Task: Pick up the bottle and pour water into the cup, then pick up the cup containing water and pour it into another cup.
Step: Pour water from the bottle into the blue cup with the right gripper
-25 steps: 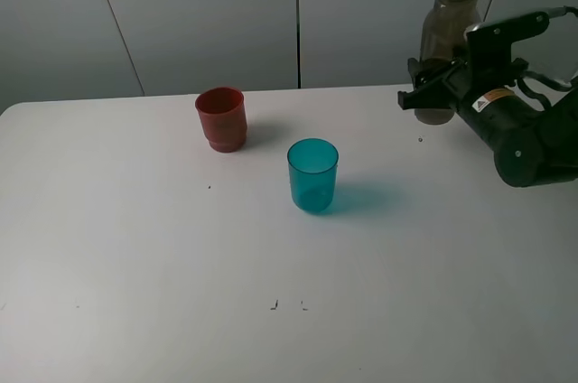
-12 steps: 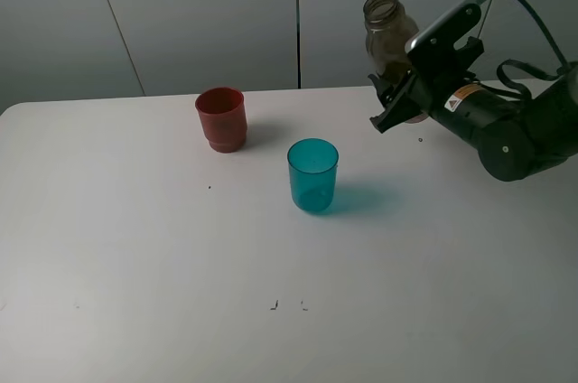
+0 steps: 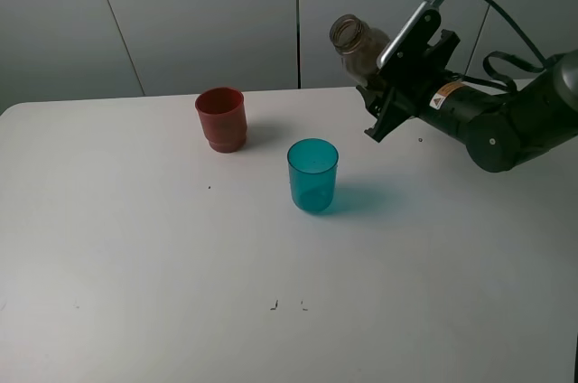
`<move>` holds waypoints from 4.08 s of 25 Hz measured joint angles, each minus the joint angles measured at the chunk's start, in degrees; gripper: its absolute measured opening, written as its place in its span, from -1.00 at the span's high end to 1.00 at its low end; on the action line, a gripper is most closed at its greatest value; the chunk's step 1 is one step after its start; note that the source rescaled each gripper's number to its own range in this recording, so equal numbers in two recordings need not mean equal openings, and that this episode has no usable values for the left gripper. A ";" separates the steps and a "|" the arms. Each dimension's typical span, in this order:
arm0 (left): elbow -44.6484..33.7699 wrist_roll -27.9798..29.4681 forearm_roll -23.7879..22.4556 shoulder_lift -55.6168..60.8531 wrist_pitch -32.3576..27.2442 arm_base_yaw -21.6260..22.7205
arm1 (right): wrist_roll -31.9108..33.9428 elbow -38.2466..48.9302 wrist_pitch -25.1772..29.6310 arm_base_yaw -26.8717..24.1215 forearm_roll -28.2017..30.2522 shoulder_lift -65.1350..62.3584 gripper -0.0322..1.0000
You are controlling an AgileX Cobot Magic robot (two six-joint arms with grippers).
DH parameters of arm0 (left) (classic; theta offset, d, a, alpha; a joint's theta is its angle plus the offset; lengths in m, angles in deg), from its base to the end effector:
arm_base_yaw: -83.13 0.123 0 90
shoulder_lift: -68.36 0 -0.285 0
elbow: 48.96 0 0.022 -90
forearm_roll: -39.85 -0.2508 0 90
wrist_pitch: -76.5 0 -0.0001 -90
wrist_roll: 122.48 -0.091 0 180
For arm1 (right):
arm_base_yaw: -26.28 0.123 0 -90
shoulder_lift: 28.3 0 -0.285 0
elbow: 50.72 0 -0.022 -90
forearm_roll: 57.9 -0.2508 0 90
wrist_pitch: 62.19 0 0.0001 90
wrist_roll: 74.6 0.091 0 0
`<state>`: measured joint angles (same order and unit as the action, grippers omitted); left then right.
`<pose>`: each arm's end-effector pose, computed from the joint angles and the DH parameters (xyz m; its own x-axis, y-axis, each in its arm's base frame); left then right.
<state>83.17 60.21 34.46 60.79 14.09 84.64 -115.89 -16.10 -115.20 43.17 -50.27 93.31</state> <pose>-0.0084 0.0074 0.2786 -0.4651 -0.0155 -0.8851 -0.1014 0.9942 0.0359 0.3403 0.1134 0.1239 0.1233 -0.7088 -0.6945 -0.4297 0.5927 -0.6812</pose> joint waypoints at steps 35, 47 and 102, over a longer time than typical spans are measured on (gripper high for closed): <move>0.00 -0.23 0.00 0.00 0.00 0.00 | -36.53 -0.04 -1.41 0.12 2.45 1.25 0.94; 0.00 -0.23 0.00 0.00 0.00 0.00 | -40.41 -0.04 -1.41 0.12 2.58 1.25 0.94; 0.00 -0.11 0.00 0.00 0.00 0.00 | -47.49 -0.04 -0.68 0.12 6.27 1.25 0.94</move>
<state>83.17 60.09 34.46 60.79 14.09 84.64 -163.38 -16.15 -115.89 43.29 -44.01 94.56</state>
